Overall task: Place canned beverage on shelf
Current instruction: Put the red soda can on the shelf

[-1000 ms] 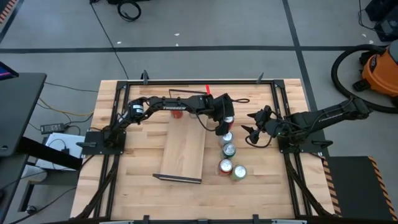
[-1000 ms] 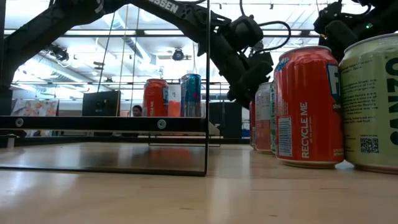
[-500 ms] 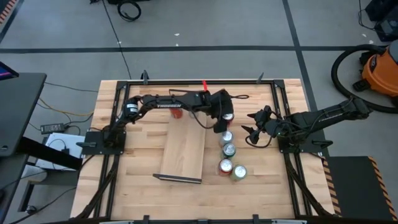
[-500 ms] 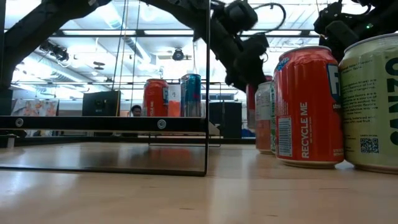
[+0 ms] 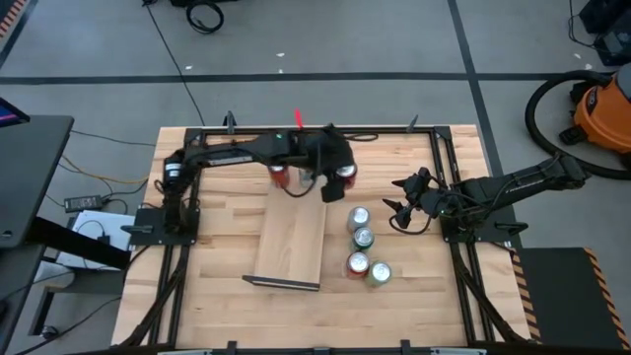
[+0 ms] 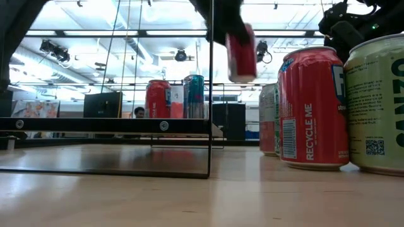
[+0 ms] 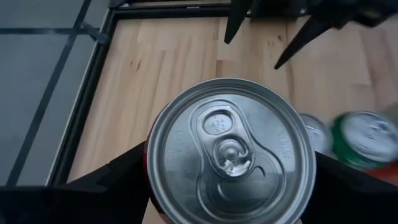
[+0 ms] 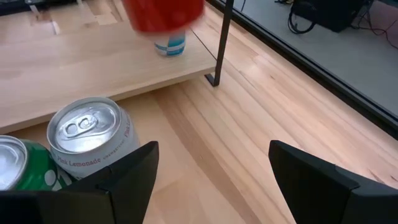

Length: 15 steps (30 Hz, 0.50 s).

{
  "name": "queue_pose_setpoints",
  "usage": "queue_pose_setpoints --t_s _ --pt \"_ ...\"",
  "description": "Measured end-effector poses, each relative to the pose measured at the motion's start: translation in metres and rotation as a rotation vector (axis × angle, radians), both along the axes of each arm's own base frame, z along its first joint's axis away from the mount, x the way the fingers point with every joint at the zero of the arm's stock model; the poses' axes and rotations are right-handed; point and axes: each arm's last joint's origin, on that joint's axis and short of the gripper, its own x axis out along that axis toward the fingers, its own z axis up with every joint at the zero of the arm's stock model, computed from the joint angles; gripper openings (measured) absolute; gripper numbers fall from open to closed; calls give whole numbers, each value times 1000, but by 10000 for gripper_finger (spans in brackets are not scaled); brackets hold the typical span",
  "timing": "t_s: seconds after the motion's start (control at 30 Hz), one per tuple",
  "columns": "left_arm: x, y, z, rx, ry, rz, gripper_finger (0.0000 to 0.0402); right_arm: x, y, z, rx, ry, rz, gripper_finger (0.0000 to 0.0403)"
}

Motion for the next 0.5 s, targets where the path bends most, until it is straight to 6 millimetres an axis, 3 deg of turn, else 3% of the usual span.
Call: queue_pose_setpoints --t_s 0.1,0.2,0.37,0.5 --pt "-17 -7 12 -40 33 29 309 0 0 0 6 0 6 315" --pt "-28 -23 11 -71 87 30 309 0 1 0 13 -1 10 315" --pt "-43 -55 -8 -68 148 2 309 1 4 -2 23 1 24 315" --pt "-62 -66 -26 -81 192 44 309 2 7 -2 28 -8 30 315"
